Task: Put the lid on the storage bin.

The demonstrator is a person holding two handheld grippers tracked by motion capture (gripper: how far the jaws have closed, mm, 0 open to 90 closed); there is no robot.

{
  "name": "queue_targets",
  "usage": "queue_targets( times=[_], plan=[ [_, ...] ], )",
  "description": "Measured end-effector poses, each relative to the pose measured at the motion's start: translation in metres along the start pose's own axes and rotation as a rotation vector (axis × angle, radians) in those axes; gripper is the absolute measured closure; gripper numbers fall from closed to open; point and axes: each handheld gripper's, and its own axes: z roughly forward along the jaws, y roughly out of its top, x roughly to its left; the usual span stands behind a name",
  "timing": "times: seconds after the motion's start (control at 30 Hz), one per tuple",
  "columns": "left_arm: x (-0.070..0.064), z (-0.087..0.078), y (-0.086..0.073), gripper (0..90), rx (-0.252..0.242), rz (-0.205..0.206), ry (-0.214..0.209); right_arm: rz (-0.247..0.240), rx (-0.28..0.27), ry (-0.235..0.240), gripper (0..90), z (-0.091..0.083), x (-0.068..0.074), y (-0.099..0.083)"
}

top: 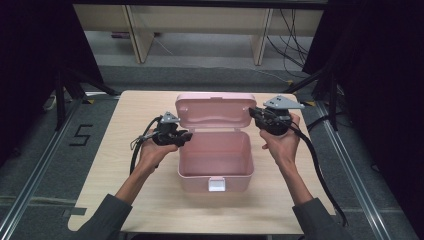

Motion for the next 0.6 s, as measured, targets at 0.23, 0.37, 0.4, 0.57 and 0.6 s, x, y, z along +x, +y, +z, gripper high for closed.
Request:
queue_targets(
  times=[0.23, 0.37, 0.4, 0.57, 0.6],
  plan=[
    [0.003, -0.014, -0.001, 64.3, -0.016, -0.014, -0.008, -0.014, 0.000, -0.009, 83.3, -0.003, 0.002, -0.002],
    [0.003, -0.024, -0.001, 60.1, -0.021, -0.021, -0.014, -0.009, -0.006, 0.001, 83.1, -0.006, 0.004, -0.004],
    [0.003, -0.026, -0.001, 59.5, -0.022, -0.022, -0.011, -0.011, -0.008, 0.000, 83.0, -0.007, 0.003, -0.005],
    [0.001, -0.035, -0.004, 55.2, -0.025, -0.021, -0.030, 0.015, -0.007, 0.008, 82.9, -0.012, 0.005, -0.010],
    [0.000, -0.036, -0.005, 54.7, -0.027, -0.024, -0.026, -0.006, -0.006, 0.010, 82.7, -0.013, 0.005, -0.010]
  ],
)
